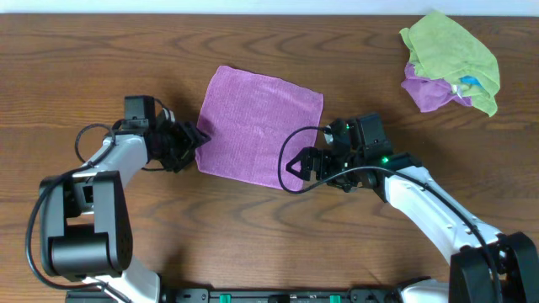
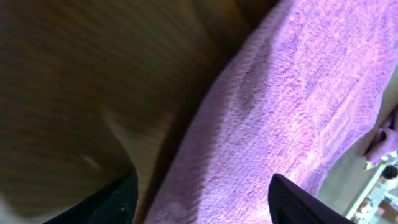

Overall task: Fold the cloth
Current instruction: 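Release the cloth and move the right gripper to its bottom-right corner, then grasp the cloth's near left and right corners with both grippers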

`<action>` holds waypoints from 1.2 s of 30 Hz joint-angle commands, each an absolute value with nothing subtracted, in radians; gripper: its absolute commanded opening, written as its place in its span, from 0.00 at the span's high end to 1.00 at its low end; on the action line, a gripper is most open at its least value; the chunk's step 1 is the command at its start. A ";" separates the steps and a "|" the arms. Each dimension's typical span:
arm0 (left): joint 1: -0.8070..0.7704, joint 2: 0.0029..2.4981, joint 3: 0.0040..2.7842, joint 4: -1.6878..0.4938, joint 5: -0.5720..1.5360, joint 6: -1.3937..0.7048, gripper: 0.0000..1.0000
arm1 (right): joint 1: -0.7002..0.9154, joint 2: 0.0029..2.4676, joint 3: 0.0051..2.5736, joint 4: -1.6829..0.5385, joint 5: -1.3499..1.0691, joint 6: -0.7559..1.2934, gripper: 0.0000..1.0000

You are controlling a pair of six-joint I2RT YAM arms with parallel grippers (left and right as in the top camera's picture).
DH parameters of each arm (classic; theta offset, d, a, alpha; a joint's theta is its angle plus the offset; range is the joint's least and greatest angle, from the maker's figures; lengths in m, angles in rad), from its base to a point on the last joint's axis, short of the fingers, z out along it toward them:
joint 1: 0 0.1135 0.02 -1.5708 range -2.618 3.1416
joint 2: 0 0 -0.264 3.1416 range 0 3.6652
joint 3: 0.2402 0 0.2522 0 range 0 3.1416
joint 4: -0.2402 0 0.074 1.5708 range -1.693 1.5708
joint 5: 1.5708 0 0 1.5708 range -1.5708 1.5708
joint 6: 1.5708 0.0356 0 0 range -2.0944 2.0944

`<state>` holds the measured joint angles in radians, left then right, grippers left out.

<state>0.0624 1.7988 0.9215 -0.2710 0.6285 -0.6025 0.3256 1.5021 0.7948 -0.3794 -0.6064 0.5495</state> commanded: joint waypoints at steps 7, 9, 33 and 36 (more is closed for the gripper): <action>0.005 1.844 0.919 -0.261 0.593 -0.621 0.51 | 0.319 1.485 0.791 -0.378 -0.618 0.564 0.01; 0.005 1.844 0.919 -0.262 0.592 -0.620 0.66 | 0.319 1.485 0.791 -0.383 -0.617 0.571 0.01; 0.041 1.843 0.919 -0.444 0.630 -0.519 0.94 | 0.323 1.486 0.477 -0.010 -0.548 0.797 0.08; 0.039 1.843 0.919 -0.455 0.637 -0.516 0.94 | 0.323 1.486 0.455 0.047 -0.526 0.826 0.10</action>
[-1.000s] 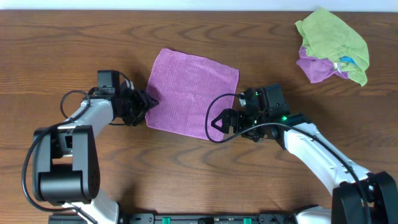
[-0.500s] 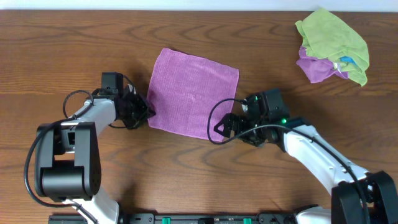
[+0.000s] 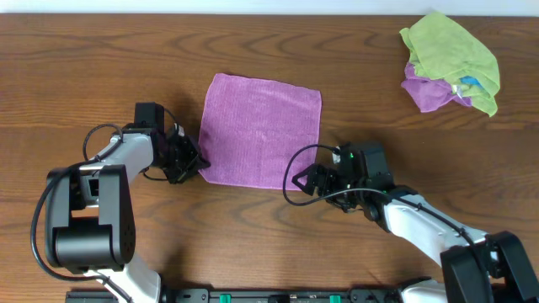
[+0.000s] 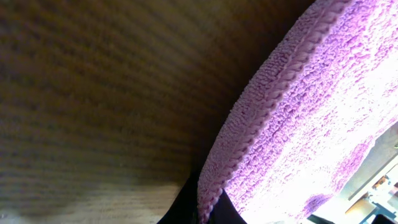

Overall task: Fold the cloth
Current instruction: 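Grasp the cloth's near left and right corners with both grippers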

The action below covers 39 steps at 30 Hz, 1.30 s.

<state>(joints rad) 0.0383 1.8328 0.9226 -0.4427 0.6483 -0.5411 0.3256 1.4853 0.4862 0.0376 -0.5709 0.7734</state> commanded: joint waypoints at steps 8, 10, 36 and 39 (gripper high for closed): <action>0.039 1.843 0.919 -0.458 0.655 -0.516 0.94 | 0.323 1.523 0.434 0.118 -0.471 0.838 0.13; 0.039 1.843 0.919 -0.461 0.656 -0.516 0.94 | 0.324 1.547 0.434 0.155 -0.471 0.841 0.13; 0.039 1.843 0.919 -0.472 0.673 -0.508 0.94 | 0.400 1.705 0.435 0.299 -0.416 0.884 0.68; 0.039 1.843 0.919 -0.476 0.674 -0.500 0.94 | 0.398 1.705 0.435 0.300 -0.415 0.885 0.93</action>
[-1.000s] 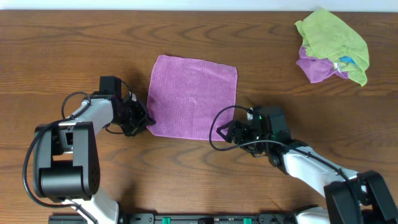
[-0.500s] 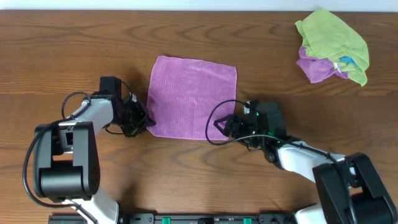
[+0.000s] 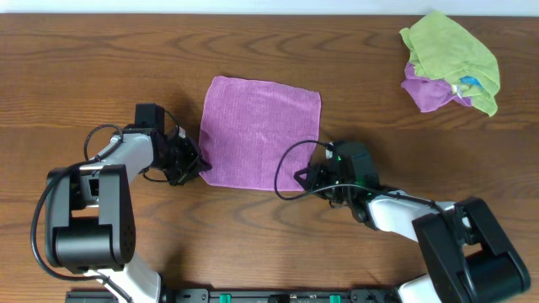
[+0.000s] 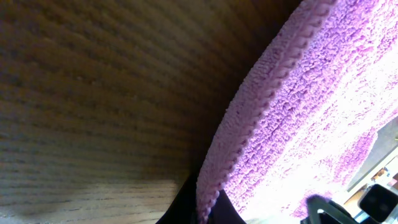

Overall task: Fold the cloth
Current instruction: 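Grasp the cloth's near left and right corners with both grippers, then lift the near edge and fold it over toward the far edge with both grippers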

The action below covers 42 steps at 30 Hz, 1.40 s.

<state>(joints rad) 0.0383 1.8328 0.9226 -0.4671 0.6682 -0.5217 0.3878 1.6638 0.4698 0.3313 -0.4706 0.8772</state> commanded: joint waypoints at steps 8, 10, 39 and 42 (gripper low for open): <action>0.041 1.826 0.919 -0.553 0.702 -0.392 0.94 | 0.375 1.613 0.435 0.292 -0.438 0.866 0.99; 0.041 1.815 0.919 -0.594 0.697 -0.353 0.94 | 0.373 1.551 0.435 0.250 -0.434 0.866 0.99; 0.045 1.615 0.919 -0.781 0.707 -0.377 0.94 | 0.373 1.117 0.476 -0.212 -0.232 0.799 0.99; 0.044 1.569 0.919 -0.663 0.707 -0.496 0.94 | 0.373 1.118 0.482 -0.166 -0.188 0.799 0.99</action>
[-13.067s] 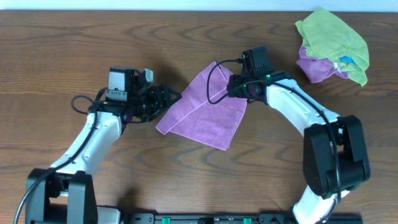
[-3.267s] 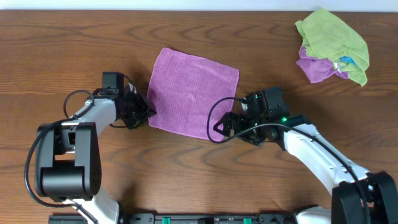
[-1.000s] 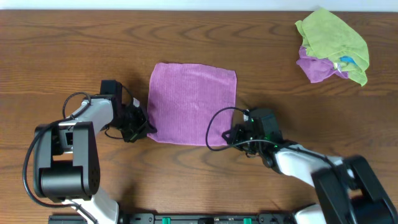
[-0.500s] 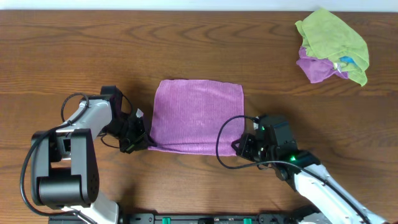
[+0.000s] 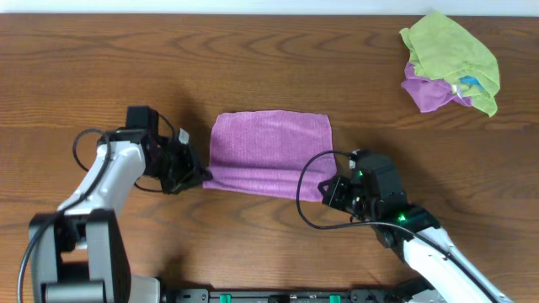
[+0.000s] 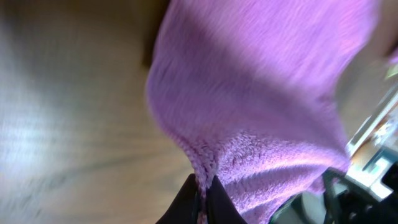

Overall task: Fold the cloth
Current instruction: 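Lift the near edge and fold it over toward the far edge with both grippers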

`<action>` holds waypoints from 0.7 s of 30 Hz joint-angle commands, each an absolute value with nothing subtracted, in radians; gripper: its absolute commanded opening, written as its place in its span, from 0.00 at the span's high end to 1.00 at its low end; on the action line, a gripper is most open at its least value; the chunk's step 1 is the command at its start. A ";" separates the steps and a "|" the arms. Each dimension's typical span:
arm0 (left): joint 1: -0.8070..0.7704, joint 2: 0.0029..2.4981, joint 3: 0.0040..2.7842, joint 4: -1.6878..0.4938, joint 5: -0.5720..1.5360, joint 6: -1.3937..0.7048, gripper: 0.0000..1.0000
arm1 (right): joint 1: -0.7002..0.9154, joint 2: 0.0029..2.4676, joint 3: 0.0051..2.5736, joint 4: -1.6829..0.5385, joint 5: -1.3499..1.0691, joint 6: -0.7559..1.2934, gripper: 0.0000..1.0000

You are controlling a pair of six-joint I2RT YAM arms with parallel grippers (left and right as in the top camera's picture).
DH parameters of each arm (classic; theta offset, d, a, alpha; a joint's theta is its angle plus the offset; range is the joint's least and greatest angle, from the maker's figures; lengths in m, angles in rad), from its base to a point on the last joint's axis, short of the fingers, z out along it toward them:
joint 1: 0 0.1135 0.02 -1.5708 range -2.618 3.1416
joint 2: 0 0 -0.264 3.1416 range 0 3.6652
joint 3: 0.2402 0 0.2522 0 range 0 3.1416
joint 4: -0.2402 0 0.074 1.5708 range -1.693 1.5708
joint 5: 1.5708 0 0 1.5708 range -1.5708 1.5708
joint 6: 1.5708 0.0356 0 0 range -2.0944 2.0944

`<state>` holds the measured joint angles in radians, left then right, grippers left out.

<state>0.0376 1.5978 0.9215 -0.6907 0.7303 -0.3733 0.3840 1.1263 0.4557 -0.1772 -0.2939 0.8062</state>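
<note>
The purple cloth [image 5: 269, 151] is held up by its two near corners. From overhead it shows as a short, wide band. My left gripper [image 5: 200, 175] is shut on the near left corner. In the left wrist view the dark fingertips [image 6: 214, 196] pinch the hem, and the cloth [image 6: 261, 81] hangs away from them over the wooden table [image 6: 56, 124]. My right gripper [image 5: 328, 192] sits at the near right corner, which rises into it. The grip itself is hidden under the wrist.
A bundle of green and purple cloths [image 5: 449, 61] lies at the far right corner of the table [image 5: 84, 67]. Black cables loop from both arms near the cloth's near corners.
The cloth lay flat with both grippers at its near corners. Now those corners are raised, its far edge sits nearer to me, and the cloth looks about half as deep.
At first my left gripper stood open at the cloth's left edge and the right one was at the near right corner. Then the left was shut on the near left corner hem, the cloth still flat. Now both corners are lifted off the table.
</note>
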 commanded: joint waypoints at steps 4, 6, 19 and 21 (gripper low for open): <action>0.024 1.564 0.919 -0.542 0.704 -0.596 0.94 | 0.373 1.134 0.489 -0.114 -0.129 0.800 0.98; 0.001 1.565 0.919 -0.488 0.671 -0.631 0.94 | 0.368 1.160 0.500 -0.104 -0.113 0.800 0.98; -0.040 1.626 0.919 -0.222 0.536 -0.761 0.94 | 0.297 1.431 0.680 -0.038 -0.107 0.671 0.98; -0.040 1.649 0.919 -0.166 0.531 -0.783 0.94 | 0.288 1.474 0.713 -0.032 -0.101 0.652 0.98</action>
